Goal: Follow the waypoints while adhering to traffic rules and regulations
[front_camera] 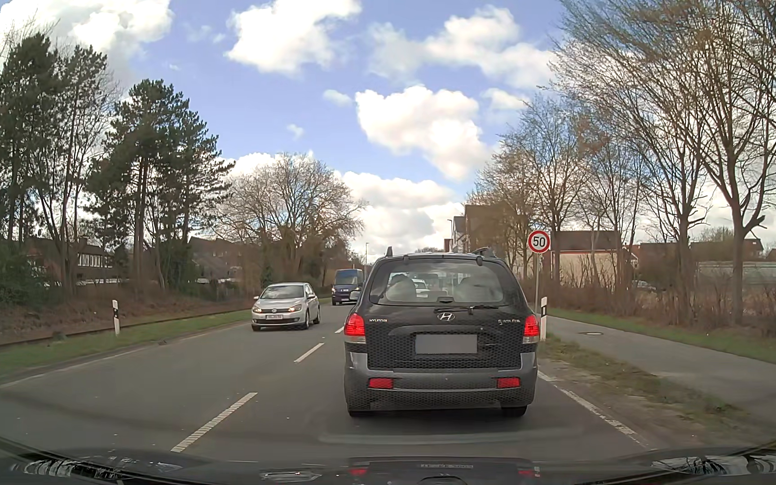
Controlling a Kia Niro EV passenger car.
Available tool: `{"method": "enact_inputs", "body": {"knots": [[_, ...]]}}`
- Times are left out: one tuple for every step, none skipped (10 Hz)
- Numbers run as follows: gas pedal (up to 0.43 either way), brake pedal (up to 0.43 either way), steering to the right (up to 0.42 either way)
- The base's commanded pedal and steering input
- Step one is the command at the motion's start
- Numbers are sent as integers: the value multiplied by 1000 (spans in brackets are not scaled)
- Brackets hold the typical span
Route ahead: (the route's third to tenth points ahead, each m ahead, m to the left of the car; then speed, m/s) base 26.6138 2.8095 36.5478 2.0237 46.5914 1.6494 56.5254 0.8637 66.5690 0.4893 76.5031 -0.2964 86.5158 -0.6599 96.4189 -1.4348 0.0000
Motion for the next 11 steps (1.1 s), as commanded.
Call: {"method": "enact_inputs", "body": {"knots": [[0,159,0],[0,140,0],[0,79,0],[0,0,0],[0,0,0],[0,0,0],[0,0,0],[0,0,0],[0,0,0],[0,0,0],[79,0,0]]}}
